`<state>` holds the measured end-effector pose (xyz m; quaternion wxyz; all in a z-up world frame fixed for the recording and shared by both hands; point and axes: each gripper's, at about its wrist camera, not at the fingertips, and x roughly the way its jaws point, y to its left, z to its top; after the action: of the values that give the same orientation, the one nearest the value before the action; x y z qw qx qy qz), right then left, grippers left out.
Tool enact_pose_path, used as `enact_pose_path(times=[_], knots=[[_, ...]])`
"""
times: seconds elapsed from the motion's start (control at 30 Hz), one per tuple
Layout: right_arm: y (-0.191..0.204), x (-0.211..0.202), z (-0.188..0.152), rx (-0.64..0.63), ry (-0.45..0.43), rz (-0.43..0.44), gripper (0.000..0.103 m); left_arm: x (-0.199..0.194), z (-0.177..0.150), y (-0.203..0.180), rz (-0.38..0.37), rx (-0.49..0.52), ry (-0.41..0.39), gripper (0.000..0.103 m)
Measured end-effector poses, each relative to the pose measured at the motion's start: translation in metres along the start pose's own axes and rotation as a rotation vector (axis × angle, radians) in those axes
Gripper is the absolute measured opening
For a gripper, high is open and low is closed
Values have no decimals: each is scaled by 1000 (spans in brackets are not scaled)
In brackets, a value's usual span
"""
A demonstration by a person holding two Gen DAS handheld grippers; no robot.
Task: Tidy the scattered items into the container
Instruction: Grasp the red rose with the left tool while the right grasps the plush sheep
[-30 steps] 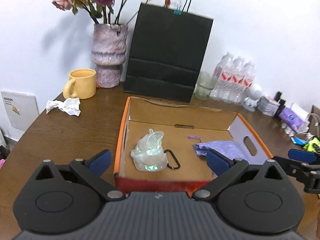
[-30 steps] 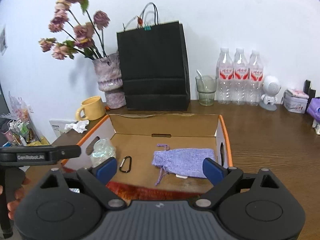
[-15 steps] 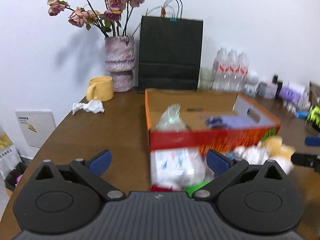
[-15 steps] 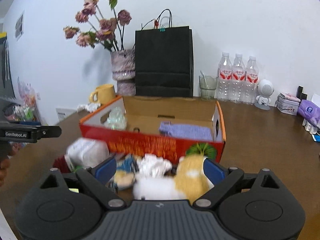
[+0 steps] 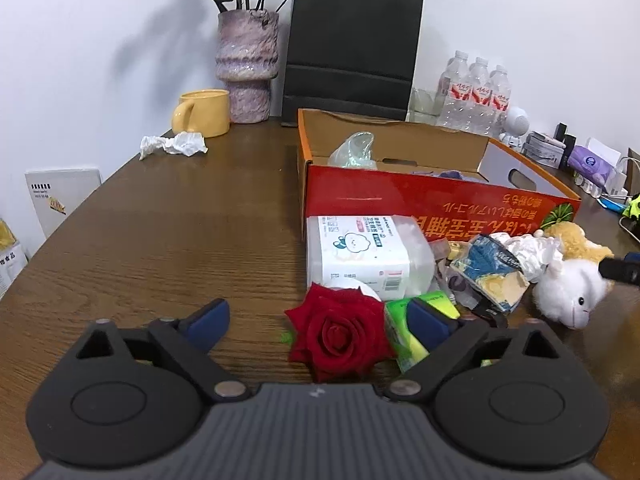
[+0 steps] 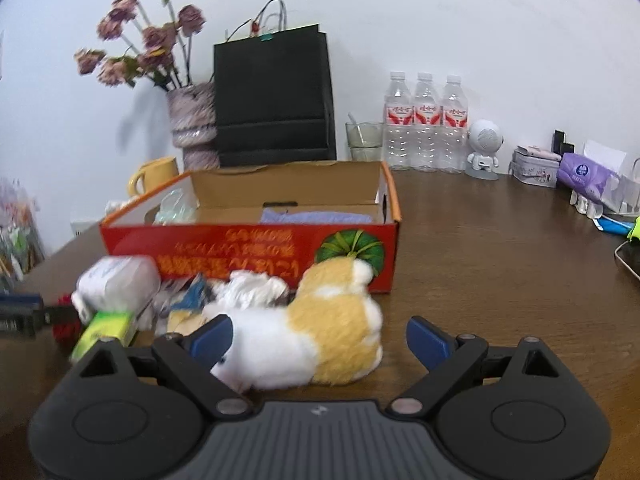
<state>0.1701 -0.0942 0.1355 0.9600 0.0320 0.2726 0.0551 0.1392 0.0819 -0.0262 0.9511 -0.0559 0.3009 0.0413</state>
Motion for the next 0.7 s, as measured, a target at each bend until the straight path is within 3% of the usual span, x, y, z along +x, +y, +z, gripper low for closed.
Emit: enact_pose_path(times=[0.13, 0.3, 0.37, 0.47, 0.7], knots=[[-7, 20, 13, 26, 37, 19, 92, 5, 0, 0, -9, -9, 9, 77], [-17, 47, 16, 124, 123, 51, 82, 9, -2, 0, -24, -14, 27, 66], [-21, 55, 15, 162, 152, 66, 70, 11, -3, -1, -26, -14, 36, 60], [-23, 58, 12, 173, 165, 61, 62, 15, -4, 0, -28, -28, 40, 52], [-28, 44, 6, 187, 132, 70, 47, 8, -8, -1, -25, -25, 12, 51]])
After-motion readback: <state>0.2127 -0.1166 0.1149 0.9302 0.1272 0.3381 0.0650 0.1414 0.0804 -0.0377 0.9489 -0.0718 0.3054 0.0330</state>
